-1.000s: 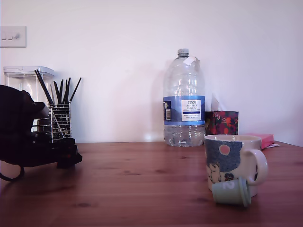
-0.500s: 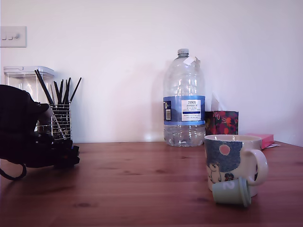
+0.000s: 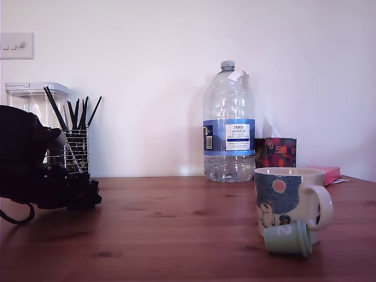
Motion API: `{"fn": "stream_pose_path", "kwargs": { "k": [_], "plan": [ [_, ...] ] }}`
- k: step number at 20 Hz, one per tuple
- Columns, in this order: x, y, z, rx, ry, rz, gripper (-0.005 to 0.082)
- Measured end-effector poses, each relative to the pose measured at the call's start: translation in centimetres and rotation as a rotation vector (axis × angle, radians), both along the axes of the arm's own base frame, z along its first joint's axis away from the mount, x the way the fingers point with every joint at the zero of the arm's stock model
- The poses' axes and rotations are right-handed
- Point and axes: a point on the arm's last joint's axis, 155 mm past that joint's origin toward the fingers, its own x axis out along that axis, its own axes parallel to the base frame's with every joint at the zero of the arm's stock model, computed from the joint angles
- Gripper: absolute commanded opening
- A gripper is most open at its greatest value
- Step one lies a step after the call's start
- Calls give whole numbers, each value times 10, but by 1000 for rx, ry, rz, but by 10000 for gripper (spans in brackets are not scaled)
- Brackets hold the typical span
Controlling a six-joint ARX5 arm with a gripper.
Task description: Pick up the coffee capsules from the table one by one and drop them inside the nearest coffee cup
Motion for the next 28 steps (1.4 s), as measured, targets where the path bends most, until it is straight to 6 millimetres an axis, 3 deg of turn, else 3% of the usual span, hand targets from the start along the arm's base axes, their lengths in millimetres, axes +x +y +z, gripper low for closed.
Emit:
{"fn": "stream_pose_path", "kwargs": {
  "k": [4, 8, 18, 23, 28],
  "plan": [
    [-10, -12, 14, 32, 28, -66, 179],
    [-29, -45, 64, 77, -18, -169, 180],
    [-121, -121, 160, 90, -70, -413, 180],
    [-182, -160, 170, 86, -37, -587, 180],
    [-224, -181, 174, 69, 8, -680, 180]
  ]
}}
